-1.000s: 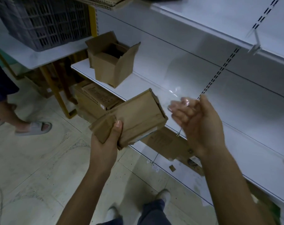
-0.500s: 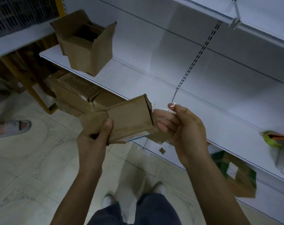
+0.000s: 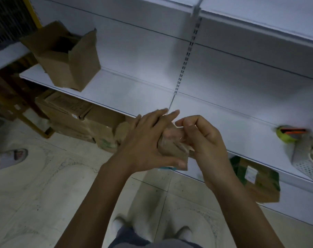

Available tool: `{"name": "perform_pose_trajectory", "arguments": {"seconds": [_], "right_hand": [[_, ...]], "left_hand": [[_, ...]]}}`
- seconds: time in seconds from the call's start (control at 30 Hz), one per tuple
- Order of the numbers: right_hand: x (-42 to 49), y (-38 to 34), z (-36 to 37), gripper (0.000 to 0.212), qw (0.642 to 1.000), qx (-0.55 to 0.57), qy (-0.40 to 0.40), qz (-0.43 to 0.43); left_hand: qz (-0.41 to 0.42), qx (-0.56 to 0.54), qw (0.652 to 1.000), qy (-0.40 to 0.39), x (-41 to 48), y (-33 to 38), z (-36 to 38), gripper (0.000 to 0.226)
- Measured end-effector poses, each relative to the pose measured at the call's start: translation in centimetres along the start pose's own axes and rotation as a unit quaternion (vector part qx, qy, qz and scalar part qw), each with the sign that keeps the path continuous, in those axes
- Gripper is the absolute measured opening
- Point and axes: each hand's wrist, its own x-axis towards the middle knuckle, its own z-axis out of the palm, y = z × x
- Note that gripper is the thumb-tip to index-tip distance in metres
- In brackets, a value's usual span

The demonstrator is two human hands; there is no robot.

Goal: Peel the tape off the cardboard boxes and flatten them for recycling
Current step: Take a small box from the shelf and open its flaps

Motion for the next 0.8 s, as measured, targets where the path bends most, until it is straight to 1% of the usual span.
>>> {"name": "perform_pose_trajectory", "arguments": {"seconds": [0.07,0.1,0.13,0.2,0.23,0.3,0.33,0.37,0.43,0.5,0.53,0.57,0.6,0.63,0.67,0.7,0.73,0.8], "right_hand": [[-0.6,0.3,-3.2,0.025,0.999,0.049,0.013,0.011],[-0.8,0.8,-4.7,0.024,0.995,0.093,0.024,0.024],[-1.1,1.4,-6.1,0.022,0.988,0.146,0.032,0.042],[-1.4,2.7,-8.7,0.021,0.962,0.259,0.051,0.067],[-1.4,3.2,-10.4,0.021,0.940,0.324,0.068,0.075],[-1.3,4.0,-15.1,0.018,0.871,0.467,0.117,0.095],[-1.3,4.3,-17.9,0.017,0.841,0.510,0.153,0.100],[-1.5,4.8,-20.8,0.016,0.829,0.518,0.186,0.105],[-2.1,5.9,-25.9,0.015,0.827,0.503,0.226,0.112],[-3.1,6.9,-29.1,0.043,0.826,0.496,0.249,0.102],[-3.4,7.2,-30.1,0.051,0.829,0.488,0.256,0.096],[-3.6,7.3,-30.7,0.050,0.840,0.464,0.266,0.090],[-3.8,7.4,-30.9,0.043,0.864,0.407,0.283,0.090],[-3.8,7.7,-31.0,0.037,0.895,0.314,0.302,0.094],[-3.7,8.0,-31.0,0.036,0.923,0.200,0.314,0.096],[-3.6,8.4,-30.9,0.042,0.942,0.089,0.310,0.089],[-3.5,8.8,-30.8,0.050,0.953,0.012,0.293,0.072],[-3.2,9.7,-30.7,0.062,0.961,-0.042,0.269,0.041]], "left_hand": [[0.001,-0.076,0.997,0.015,1.4,1.9,1.6,0.092],[-0.001,-0.127,0.991,0.034,2.0,2.9,2.6,0.086],[-0.001,-0.167,0.984,0.055,2.6,4.0,3.6,0.080],[0.015,-0.188,0.978,0.086,3.5,5.9,5.7,0.070],[0.016,-0.192,0.976,0.097,3.9,6.6,6.8,0.065],[-0.033,-0.231,0.964,0.127,4.5,7.6,8.4,0.059],[-0.067,-0.262,0.952,0.145,4.8,7.9,9.1,0.057],[-0.089,-0.289,0.940,0.157,5.1,8.3,9.8,0.055],[-0.101,-0.299,0.934,0.165,6.0,9.4,11.5,0.054],[-0.090,-0.274,0.943,0.166,7.0,11.4,13.6,0.055],[-0.075,-0.262,0.947,0.170,7.4,12.7,14.8,0.054],[-0.050,-0.252,0.950,0.175,7.8,13.9,15.8,0.052],[-0.019,-0.235,0.955,0.180,8.2,15.1,16.8,0.050],[0.008,-0.215,0.960,0.181,8.5,16.1,17.7,0.049],[0.028,-0.200,0.963,0.180,8.9,17.1,18.4,0.049],[0.041,-0.193,0.965,0.175,9.3,17.9,18.9,0.049],[0.052,-0.190,0.966,0.170,9.7,18.6,19.4,0.049],[0.075,-0.174,0.969,0.161,10.5,19.6,20.3,0.048]]}}
